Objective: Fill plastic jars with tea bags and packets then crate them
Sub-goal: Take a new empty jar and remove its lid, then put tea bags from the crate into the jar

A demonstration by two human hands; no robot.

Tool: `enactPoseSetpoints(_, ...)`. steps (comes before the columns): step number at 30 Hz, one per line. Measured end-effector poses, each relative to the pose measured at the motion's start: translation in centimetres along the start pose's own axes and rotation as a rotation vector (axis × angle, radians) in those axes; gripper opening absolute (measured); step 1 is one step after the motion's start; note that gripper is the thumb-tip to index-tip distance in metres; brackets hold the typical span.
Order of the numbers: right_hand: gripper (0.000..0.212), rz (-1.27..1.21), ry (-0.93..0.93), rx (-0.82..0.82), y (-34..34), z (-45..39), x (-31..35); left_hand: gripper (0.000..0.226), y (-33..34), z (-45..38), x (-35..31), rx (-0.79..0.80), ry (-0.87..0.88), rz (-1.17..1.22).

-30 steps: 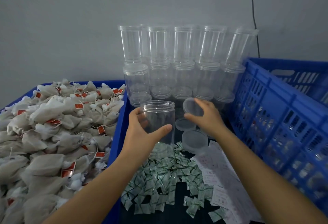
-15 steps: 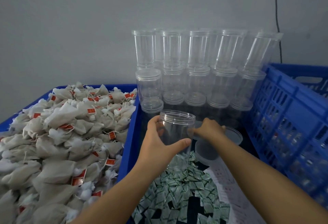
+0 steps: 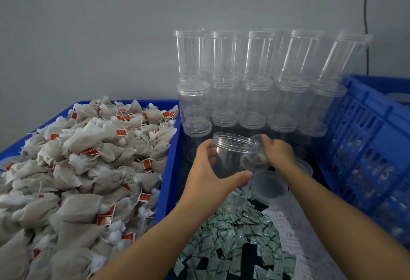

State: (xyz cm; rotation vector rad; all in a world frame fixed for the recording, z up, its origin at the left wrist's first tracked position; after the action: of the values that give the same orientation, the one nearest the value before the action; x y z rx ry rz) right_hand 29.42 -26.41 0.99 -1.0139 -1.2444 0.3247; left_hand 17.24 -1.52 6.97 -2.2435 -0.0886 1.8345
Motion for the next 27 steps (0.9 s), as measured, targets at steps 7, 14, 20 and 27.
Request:
enactPoseSetpoints(7,0.041,0.063,0.082,0.116,1.3,-1.4,-1.1,0.085,-0.3,-0.1,0.0,-0.017,-0.008,0.005)
enactPoseSetpoints(14,0.029,-0.066,0.158,0.178,0.2,-0.4,-0.9,0.085,0.0,-0.2,0.5,0.007,-0.012,-0.039)
enactPoseSetpoints(20,0.026,-0.461,-0.040,0.184,-3.3,5.1,3.8,0.091,-0.8,-0.6,0.4,-0.053,-0.006,-0.074)
enactPoseSetpoints(27,0.056,-0.612,-0.395,0.349,-4.3,16.0,8.5,0.096,-1.7,0.0,-0.6,-0.101,0.027,-0.107)
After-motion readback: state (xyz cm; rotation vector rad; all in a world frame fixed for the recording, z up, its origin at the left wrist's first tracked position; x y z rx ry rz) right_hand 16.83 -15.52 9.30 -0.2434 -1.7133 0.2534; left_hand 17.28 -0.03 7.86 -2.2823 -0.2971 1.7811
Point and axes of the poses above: each hand's wrist, its own z-axis away from the middle knuckle, its own y-axis out of the palm, x = y × z, the point moved 6 cm from there along -z, towards the middle knuckle
